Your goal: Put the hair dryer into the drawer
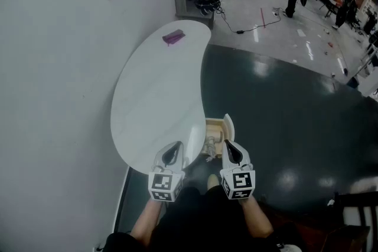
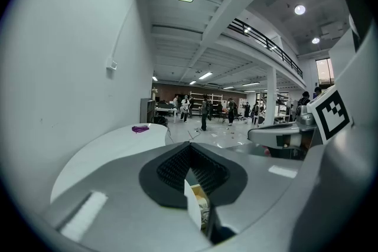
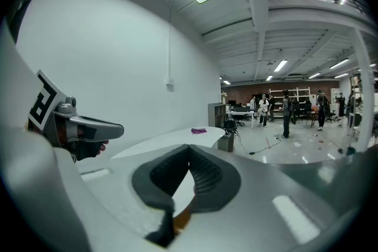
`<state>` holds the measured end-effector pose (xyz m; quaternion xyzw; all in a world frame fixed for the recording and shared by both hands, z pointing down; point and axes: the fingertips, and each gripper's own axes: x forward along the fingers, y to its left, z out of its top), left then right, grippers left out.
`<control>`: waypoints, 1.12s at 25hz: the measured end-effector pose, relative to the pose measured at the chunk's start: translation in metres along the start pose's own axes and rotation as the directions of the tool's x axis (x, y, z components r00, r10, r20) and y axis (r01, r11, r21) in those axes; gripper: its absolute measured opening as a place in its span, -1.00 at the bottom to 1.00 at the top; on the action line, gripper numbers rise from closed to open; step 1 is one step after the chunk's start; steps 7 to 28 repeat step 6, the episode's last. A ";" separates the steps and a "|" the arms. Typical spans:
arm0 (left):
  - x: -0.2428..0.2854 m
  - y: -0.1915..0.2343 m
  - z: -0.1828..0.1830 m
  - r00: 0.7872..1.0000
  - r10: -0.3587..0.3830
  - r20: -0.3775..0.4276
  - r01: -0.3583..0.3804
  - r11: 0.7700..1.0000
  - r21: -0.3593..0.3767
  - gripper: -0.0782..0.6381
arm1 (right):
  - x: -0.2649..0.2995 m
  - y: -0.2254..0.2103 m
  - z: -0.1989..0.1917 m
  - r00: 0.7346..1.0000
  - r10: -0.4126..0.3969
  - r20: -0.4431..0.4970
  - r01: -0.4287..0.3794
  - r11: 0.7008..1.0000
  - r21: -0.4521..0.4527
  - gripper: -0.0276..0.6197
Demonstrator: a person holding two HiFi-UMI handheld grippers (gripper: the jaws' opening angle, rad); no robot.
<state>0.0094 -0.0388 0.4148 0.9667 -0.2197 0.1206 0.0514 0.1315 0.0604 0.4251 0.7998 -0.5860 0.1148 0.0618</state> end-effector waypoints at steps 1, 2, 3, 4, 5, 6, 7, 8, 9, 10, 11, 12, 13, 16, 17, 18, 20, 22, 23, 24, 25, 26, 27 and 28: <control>0.000 0.000 -0.001 1.000 0.000 -0.001 0.000 1.000 -0.001 -0.76 | 0.000 0.000 0.000 1.000 0.001 0.000 -0.001 1.000 0.000 -0.91; 0.001 -0.001 -0.001 1.000 -0.001 -0.002 0.001 1.000 -0.003 -0.76 | 0.000 -0.001 0.000 1.000 0.002 -0.001 -0.002 1.000 0.001 -0.91; 0.001 -0.002 -0.002 1.000 -0.001 -0.003 0.001 1.000 -0.003 -0.76 | 0.000 -0.001 0.000 1.000 0.002 -0.001 -0.002 1.000 0.001 -0.91; 0.001 -0.003 -0.002 1.000 -0.002 -0.004 0.002 1.000 -0.003 -0.76 | -0.001 -0.001 0.000 1.000 0.003 -0.002 -0.003 1.000 0.002 -0.91; 0.001 -0.003 -0.002 1.000 -0.002 -0.005 0.002 1.000 -0.004 -0.76 | -0.001 -0.002 0.000 1.000 0.004 -0.002 -0.004 1.000 0.002 -0.91; 0.001 -0.004 -0.002 1.000 -0.003 -0.006 0.003 1.000 -0.004 -0.76 | -0.001 -0.002 0.000 1.000 0.004 -0.001 -0.004 1.000 0.002 -0.91; 0.001 -0.004 -0.002 1.000 -0.003 -0.006 0.003 1.000 -0.004 -0.76 | -0.001 -0.002 0.000 1.000 0.004 -0.001 -0.004 1.000 0.002 -0.91; 0.001 -0.004 -0.002 1.000 -0.003 -0.006 0.003 1.000 -0.004 -0.76 | -0.001 -0.002 0.000 1.000 0.004 -0.001 -0.004 1.000 0.002 -0.91; 0.001 -0.004 -0.002 1.000 -0.003 -0.006 0.003 1.000 -0.004 -0.76 | -0.001 -0.002 0.000 1.000 0.004 -0.001 -0.004 1.000 0.002 -0.91; 0.001 -0.004 -0.002 1.000 -0.003 -0.006 0.003 1.000 -0.004 -0.76 | -0.001 -0.002 0.000 1.000 0.004 -0.001 -0.004 1.000 0.002 -0.91; 0.001 -0.004 -0.002 1.000 -0.003 -0.006 0.003 1.000 -0.004 -0.76 | -0.001 -0.002 0.000 1.000 0.004 -0.001 -0.004 1.000 0.002 -0.91; 0.001 -0.004 -0.002 1.000 -0.003 -0.006 0.003 1.000 -0.004 -0.76 | -0.001 -0.002 0.000 1.000 0.004 -0.001 -0.004 1.000 0.002 -0.91; 0.001 -0.004 -0.002 1.000 -0.003 -0.006 0.003 1.000 -0.004 -0.76 | -0.001 -0.002 0.000 1.000 0.004 -0.001 -0.004 1.000 0.002 -0.91; 0.001 -0.004 -0.002 1.000 -0.003 -0.006 0.003 1.000 -0.004 -0.76 | -0.001 -0.002 0.000 1.000 0.004 -0.001 -0.004 1.000 0.002 -0.91; 0.001 -0.004 -0.002 1.000 -0.003 -0.006 0.003 1.000 -0.004 -0.76 | -0.001 -0.002 0.000 1.000 0.004 -0.001 -0.004 1.000 0.002 -0.91; 0.001 -0.004 -0.002 1.000 -0.003 -0.006 0.003 1.000 -0.004 -0.76 | -0.001 -0.002 0.000 1.000 0.004 -0.001 -0.004 1.000 0.002 -0.91; 0.001 -0.004 -0.002 1.000 -0.003 -0.006 0.003 1.000 -0.004 -0.76 | -0.001 -0.002 0.000 1.000 0.004 -0.001 -0.004 1.000 0.002 -0.91; 0.001 -0.004 -0.002 1.000 -0.003 -0.006 0.003 1.000 -0.004 -0.76 | -0.001 -0.002 0.000 1.000 0.004 -0.001 -0.004 1.000 0.002 -0.91; 0.001 -0.004 -0.002 1.000 -0.003 -0.006 0.003 1.000 -0.004 -0.76 | -0.001 -0.002 0.000 1.000 0.004 -0.001 -0.004 1.000 0.002 -0.91; 0.001 -0.004 -0.002 1.000 -0.003 -0.006 0.003 1.000 -0.004 -0.76 | -0.001 -0.002 0.000 1.000 0.004 -0.001 -0.004 1.000 0.002 -0.91; 0.001 -0.004 -0.002 1.000 -0.003 -0.006 0.003 1.000 -0.004 -0.76 | -0.001 -0.002 0.000 1.000 0.004 -0.001 -0.004 1.000 0.002 -0.91; 0.001 -0.004 -0.002 1.000 -0.003 -0.006 0.003 1.000 -0.004 -0.76 | -0.001 -0.002 0.000 1.000 0.004 -0.001 -0.004 1.000 0.002 -0.91; 0.001 -0.004 -0.002 1.000 -0.003 -0.006 0.003 1.000 -0.004 -0.76 | -0.001 -0.002 0.000 1.000 0.004 -0.001 -0.004 1.000 0.002 -0.91; 0.001 -0.004 -0.002 1.000 -0.003 -0.006 0.003 1.000 -0.004 -0.76 | -0.001 -0.002 0.000 1.000 0.004 -0.001 -0.004 1.000 0.002 -0.91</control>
